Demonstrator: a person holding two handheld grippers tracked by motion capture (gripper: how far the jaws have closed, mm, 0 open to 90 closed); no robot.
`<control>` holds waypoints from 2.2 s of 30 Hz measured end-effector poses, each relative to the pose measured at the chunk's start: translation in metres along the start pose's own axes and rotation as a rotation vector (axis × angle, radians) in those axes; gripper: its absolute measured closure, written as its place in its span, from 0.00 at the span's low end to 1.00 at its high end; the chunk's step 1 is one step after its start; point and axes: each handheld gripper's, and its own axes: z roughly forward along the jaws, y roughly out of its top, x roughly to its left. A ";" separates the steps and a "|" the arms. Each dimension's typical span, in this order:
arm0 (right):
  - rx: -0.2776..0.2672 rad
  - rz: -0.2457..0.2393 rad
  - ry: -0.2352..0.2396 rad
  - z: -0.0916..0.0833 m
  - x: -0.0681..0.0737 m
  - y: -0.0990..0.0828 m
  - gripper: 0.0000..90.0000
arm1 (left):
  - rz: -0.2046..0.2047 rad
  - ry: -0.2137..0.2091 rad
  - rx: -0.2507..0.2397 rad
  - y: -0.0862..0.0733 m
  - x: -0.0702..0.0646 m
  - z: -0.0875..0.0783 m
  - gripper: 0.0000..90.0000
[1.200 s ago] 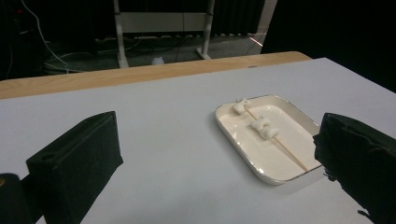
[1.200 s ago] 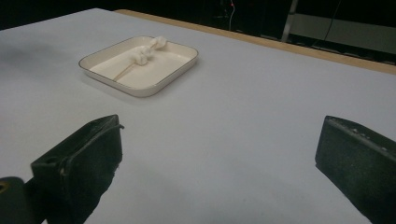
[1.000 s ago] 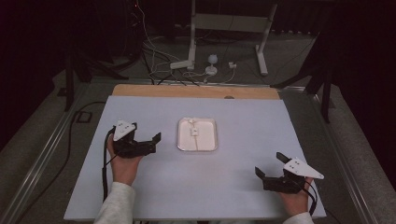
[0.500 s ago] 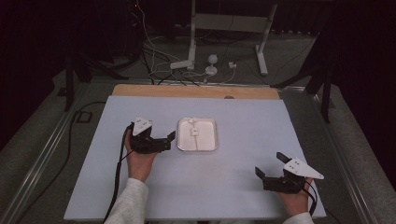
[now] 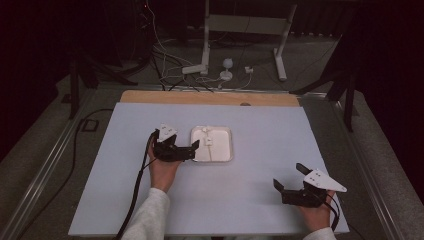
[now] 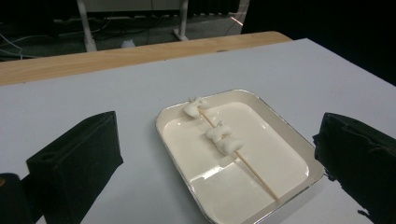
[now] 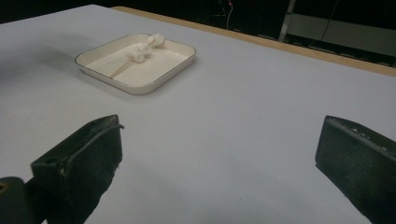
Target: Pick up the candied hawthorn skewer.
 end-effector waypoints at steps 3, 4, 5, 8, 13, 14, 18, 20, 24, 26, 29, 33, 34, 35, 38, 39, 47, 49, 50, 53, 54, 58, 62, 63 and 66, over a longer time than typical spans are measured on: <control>0.001 -0.001 0.001 0.000 0.000 0.000 0.01 | 0.003 0.001 0.011 -0.001 -0.002 0.006 0.01; 0.002 -0.002 0.001 0.000 0.000 0.000 0.01 | 0.006 0.002 0.016 -0.002 -0.003 0.008 0.01; 0.002 -0.002 0.001 0.000 0.000 0.000 0.01 | 0.007 -0.001 0.019 -0.002 -0.004 0.010 0.01; 0.003 -0.002 0.002 0.000 0.001 0.000 0.01 | 0.014 -0.003 0.032 -0.003 -0.007 0.016 0.01; 0.003 -0.003 0.003 0.000 0.000 0.000 0.01 | 0.017 -0.008 0.051 -0.006 -0.012 0.027 0.01; 0.003 -0.003 0.002 0.000 0.000 0.000 0.01 | 0.015 -0.011 0.056 -0.007 -0.013 0.029 0.01; 0.003 -0.003 0.002 0.001 0.000 0.000 0.01 | 0.022 -0.012 0.084 -0.010 -0.017 0.040 0.01; 0.003 -0.003 0.002 0.001 0.000 0.000 0.01 | 0.022 -0.011 0.088 -0.011 -0.017 0.042 0.01; 0.004 -0.003 0.002 0.001 0.000 0.000 0.01 | 0.024 -0.010 0.106 -0.013 -0.020 0.049 0.01; 0.005 -0.004 0.002 0.001 0.000 0.000 0.01 | 0.025 -0.013 0.115 -0.014 -0.021 0.053 0.01; 0.006 -0.004 0.003 0.001 0.000 0.000 0.01 | 0.032 -0.017 0.134 -0.015 -0.024 0.059 0.02; 0.005 -0.001 0.005 0.001 0.000 -0.001 0.01 | 0.032 -0.029 0.161 -0.017 -0.027 0.066 0.05; 0.005 -0.001 0.005 0.001 0.000 -0.001 0.01 | 0.029 -0.032 0.167 -0.017 -0.027 0.067 0.05; 0.006 -0.001 0.005 0.001 0.000 -0.001 0.01 | 0.027 -0.036 0.177 -0.018 -0.028 0.069 0.06; 0.007 -0.001 0.005 0.002 0.000 -0.001 0.01 | 0.024 -0.042 0.205 -0.019 -0.029 0.074 0.08; 0.007 -0.002 0.005 0.002 0.000 -0.001 0.01 | 0.025 -0.041 0.215 -0.019 -0.030 0.076 0.09; 0.009 -0.003 0.007 0.002 -0.001 -0.001 0.01 | 0.059 0.022 0.310 -0.026 -0.037 0.088 0.22; 0.009 -0.003 0.006 0.002 -0.001 -0.001 0.01 | 0.061 0.045 0.332 -0.027 -0.037 0.090 0.36; 0.008 -0.004 0.006 0.002 -0.001 -0.001 0.01 | 0.069 0.053 0.332 -0.027 -0.037 0.089 0.41; 0.008 -0.004 0.006 0.002 -0.001 -0.001 0.01 | 0.082 0.061 0.346 -0.025 -0.035 0.088 0.54; 0.009 -0.004 0.006 0.002 -0.001 -0.001 0.01 | 0.084 0.061 0.350 -0.025 -0.034 0.087 0.59; 0.008 -0.004 0.006 0.002 -0.001 -0.001 0.01 | 0.066 0.063 0.366 -0.023 -0.028 0.085 0.75; 0.010 -0.005 0.007 0.002 0.000 -0.001 0.01 | 0.059 0.083 0.380 -0.021 -0.026 0.084 0.87; 0.010 -0.005 0.007 0.002 0.000 -0.001 0.01 | 0.056 0.084 0.380 -0.021 -0.025 0.084 0.92; 0.011 -0.005 0.006 0.002 -0.001 -0.001 0.01 | 0.052 0.086 0.394 -0.021 -0.024 0.082 0.98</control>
